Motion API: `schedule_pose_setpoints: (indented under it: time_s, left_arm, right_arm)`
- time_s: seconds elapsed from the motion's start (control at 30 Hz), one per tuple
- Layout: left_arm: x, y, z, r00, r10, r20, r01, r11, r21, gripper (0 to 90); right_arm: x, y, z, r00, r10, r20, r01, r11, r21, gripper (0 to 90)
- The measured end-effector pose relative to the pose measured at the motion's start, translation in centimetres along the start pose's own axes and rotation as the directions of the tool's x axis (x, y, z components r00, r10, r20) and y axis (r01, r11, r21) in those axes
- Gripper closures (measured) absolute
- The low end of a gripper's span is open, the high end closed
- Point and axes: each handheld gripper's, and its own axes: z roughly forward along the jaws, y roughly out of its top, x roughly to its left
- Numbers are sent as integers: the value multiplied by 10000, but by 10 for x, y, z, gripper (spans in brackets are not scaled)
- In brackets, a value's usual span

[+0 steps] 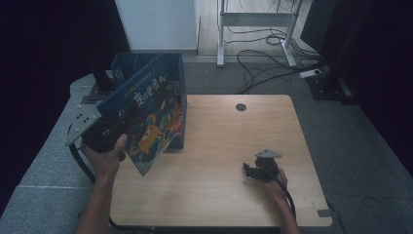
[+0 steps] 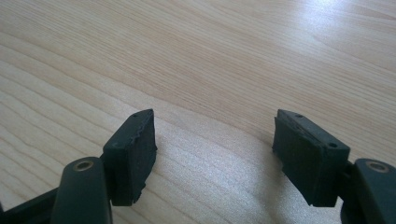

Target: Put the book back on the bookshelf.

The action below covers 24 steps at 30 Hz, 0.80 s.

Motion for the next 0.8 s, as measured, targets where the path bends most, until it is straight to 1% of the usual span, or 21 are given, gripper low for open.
schedule_pose_setpoints:
  time_s: [0.23, 0.43, 0.63, 0.8]
  left_arm:
    - [6, 0, 0, 9994, 18, -356, -21, 10000, -80, 824]
    - [11, 0, 2, 9980, 67, -629, -70, 10000, -46, 824]
    - [15, -2, 11, 9960, 127, -887, -125, 9999, 28, 824]
    - [16, -3, 20, 9931, 132, -1167, -136, 9999, -24, 824]
  right_arm:
    - [0, 0, 0, 10000, -20, -12, 20, 10000, -5, 296]
    - [0, 0, 0, 10000, -27, -14, 27, 10000, -6, 297]
    - [0, 0, 0, 10000, -24, -9, 24, 10000, -9, 297]
    - [0, 0, 0, 10000, -17, -12, 17, 10000, -9, 297]
